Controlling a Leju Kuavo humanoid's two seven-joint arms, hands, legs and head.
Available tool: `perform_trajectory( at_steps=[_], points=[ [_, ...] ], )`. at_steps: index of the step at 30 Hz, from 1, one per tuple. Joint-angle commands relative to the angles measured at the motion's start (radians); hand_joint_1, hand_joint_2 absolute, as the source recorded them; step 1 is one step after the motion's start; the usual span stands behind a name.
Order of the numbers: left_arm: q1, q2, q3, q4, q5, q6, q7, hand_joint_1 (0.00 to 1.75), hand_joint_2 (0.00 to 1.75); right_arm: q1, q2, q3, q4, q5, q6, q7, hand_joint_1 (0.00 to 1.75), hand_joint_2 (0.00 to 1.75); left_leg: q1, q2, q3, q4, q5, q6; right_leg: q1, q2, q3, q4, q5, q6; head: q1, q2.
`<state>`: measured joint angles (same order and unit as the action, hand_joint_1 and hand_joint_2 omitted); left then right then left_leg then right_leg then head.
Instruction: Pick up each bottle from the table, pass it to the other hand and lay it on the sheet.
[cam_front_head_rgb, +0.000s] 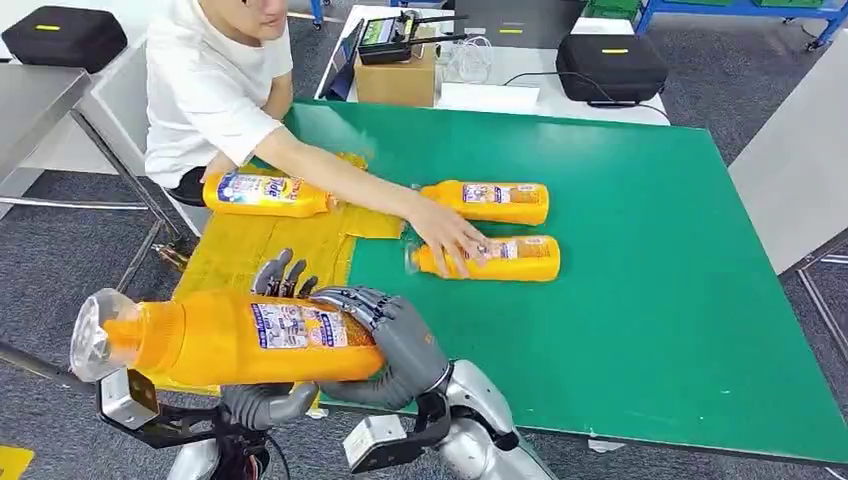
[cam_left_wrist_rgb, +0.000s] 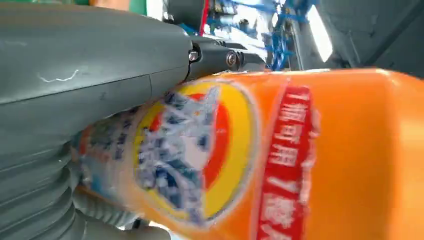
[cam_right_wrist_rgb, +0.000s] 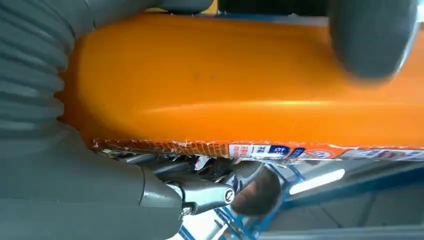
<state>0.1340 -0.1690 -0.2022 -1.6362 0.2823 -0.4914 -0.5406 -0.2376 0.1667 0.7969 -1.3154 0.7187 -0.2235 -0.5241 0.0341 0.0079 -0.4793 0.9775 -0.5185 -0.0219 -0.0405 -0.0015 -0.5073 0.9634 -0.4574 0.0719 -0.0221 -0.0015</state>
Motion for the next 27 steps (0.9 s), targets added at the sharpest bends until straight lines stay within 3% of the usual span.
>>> perform_trajectory(
  at_steps=[1,2,3,4,5,6,7,13,19,24,25,27],
  points=[
    [-0.044,-0.016,0.033,0.025,0.026,0.028,0.033,0.00,1.75,-0.065,-0.005,0.057,0.192,0.005,0.016,0.014,1.75,1.75,0.001,0.000,0.002,-0.003,0.000,0.003,0.002,0.001,0.002,-0.003,0.001,-0.005,0.000,0.000],
    [-0.047,-0.014,0.031,0.026,0.027,0.024,0.033,1.06,1.75,-0.068,-0.002,0.056,0.204,0.004,0.023,0.020,1.61,1.75,0.000,0.000,0.002,-0.002,0.000,0.002,0.001,0.000,0.002,-0.002,0.000,-0.004,0.000,0.000],
    [-0.048,-0.014,0.030,0.024,0.028,0.020,0.032,1.50,1.75,-0.070,-0.001,0.058,0.211,0.004,0.028,0.022,1.50,1.75,0.000,-0.001,0.002,-0.002,0.000,0.002,0.001,0.000,0.002,-0.002,0.000,-0.003,0.000,0.000],
    [-0.048,-0.014,0.030,0.024,0.028,0.020,0.032,1.75,1.75,-0.070,-0.001,0.058,0.211,0.004,0.028,0.022,0.68,1.75,0.001,-0.001,0.003,-0.003,0.001,0.003,0.002,0.000,0.002,-0.003,0.001,-0.005,0.000,0.000],
    [-0.046,-0.014,0.027,0.017,0.028,0.017,0.031,1.75,1.75,-0.070,0.006,0.053,0.221,0.005,0.025,0.033,0.00,1.75,0.000,-0.001,0.002,-0.002,0.001,0.002,0.001,-0.001,0.002,-0.002,0.000,-0.004,0.000,0.000],
    [-0.043,-0.011,0.023,0.012,0.027,0.011,0.028,1.75,1.75,-0.063,0.011,0.048,0.220,0.008,0.013,0.035,0.00,1.75,0.000,-0.001,0.001,-0.001,0.000,0.002,0.001,-0.001,0.001,-0.002,0.000,-0.003,0.000,0.000],
    [-0.041,-0.009,0.019,0.009,0.027,0.007,0.028,1.75,1.75,-0.059,0.015,0.045,0.216,0.008,0.006,0.034,0.00,0.00,0.001,-0.001,0.003,-0.003,0.001,0.003,0.002,-0.001,0.002,-0.003,0.001,-0.005,0.000,0.000],
    [-0.042,0.000,0.015,0.021,0.013,0.016,0.039,1.75,1.75,-0.030,0.016,0.013,0.173,0.015,-0.059,0.019,0.00,0.00,0.000,-0.002,0.001,-0.002,0.000,0.003,0.001,-0.001,0.001,-0.002,0.000,-0.004,0.000,0.000],
    [-0.075,0.018,0.059,0.080,-0.116,0.161,0.060,1.75,1.75,-0.004,0.008,-0.014,0.134,0.016,-0.125,0.000,0.00,0.00,0.000,-0.003,0.002,-0.003,0.001,0.003,0.001,-0.002,0.002,-0.003,0.000,-0.004,0.000,0.000],
    [-0.108,0.077,0.119,0.139,-0.538,0.458,0.049,1.75,1.75,0.010,0.004,-0.046,0.105,0.013,-0.165,-0.008,0.00,0.00,0.000,-0.001,0.001,-0.002,0.001,0.002,0.001,-0.001,0.000,-0.002,0.000,-0.003,0.000,0.000],
    [-0.116,0.079,0.147,0.162,-0.543,0.446,0.035,1.75,1.75,0.014,0.000,-0.051,0.098,0.013,-0.162,-0.009,0.00,0.00,0.000,-0.001,0.002,-0.002,0.001,0.001,0.001,0.000,0.000,-0.002,0.000,-0.003,0.001,0.000],
    [-0.131,0.107,0.180,0.232,-0.825,0.638,0.109,1.75,1.75,0.047,-0.012,-0.072,0.062,0.013,-0.187,-0.022,0.00,0.00,0.000,0.000,0.003,-0.004,0.001,0.002,0.001,0.000,0.002,-0.003,0.000,-0.004,0.000,0.000]
  ],
)
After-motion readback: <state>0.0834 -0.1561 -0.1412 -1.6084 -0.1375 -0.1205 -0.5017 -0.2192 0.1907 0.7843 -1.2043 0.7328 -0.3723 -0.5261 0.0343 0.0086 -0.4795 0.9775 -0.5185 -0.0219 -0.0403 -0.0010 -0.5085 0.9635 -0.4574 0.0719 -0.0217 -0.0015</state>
